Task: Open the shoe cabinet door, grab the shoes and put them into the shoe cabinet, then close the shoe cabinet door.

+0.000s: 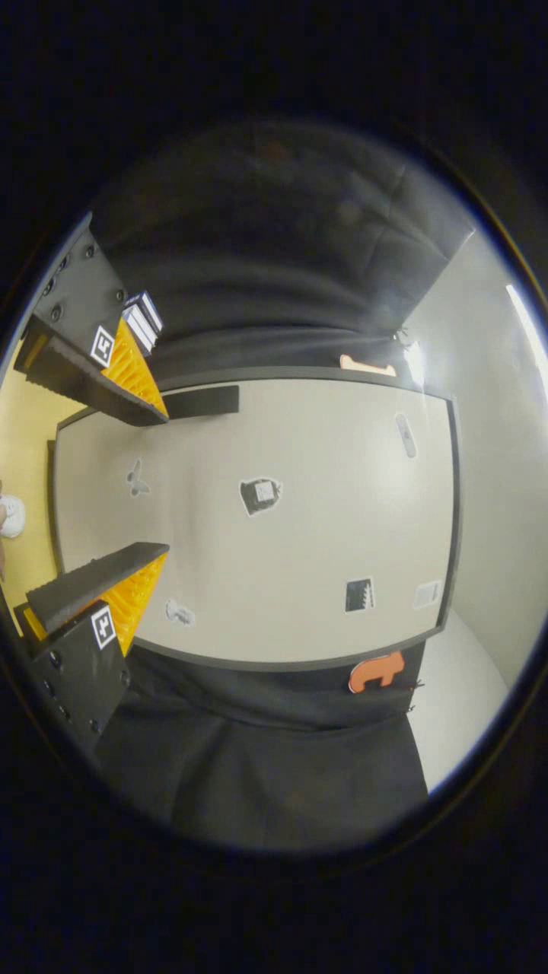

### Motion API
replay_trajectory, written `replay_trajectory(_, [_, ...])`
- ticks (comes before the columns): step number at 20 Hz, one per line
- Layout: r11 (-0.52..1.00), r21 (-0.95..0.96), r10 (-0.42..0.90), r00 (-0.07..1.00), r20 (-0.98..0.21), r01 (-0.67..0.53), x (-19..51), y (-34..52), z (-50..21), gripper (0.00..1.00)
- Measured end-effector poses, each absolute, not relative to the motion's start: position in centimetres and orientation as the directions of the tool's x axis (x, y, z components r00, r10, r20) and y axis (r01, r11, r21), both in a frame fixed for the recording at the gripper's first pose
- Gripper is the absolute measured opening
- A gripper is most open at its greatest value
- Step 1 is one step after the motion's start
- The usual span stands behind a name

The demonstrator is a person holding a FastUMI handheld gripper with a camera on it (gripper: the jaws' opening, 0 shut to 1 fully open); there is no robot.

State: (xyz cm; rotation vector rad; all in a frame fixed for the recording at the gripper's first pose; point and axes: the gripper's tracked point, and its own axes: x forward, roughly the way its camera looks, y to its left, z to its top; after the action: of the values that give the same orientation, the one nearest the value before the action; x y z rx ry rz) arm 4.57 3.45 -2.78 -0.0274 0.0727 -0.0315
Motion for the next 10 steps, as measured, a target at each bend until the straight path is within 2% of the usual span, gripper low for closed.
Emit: replay_trajectory(10, [1.000, 0.030, 0.010, 0.997, -0.072, -0.008, 11.7, 9.5, -4.8, 0.97])
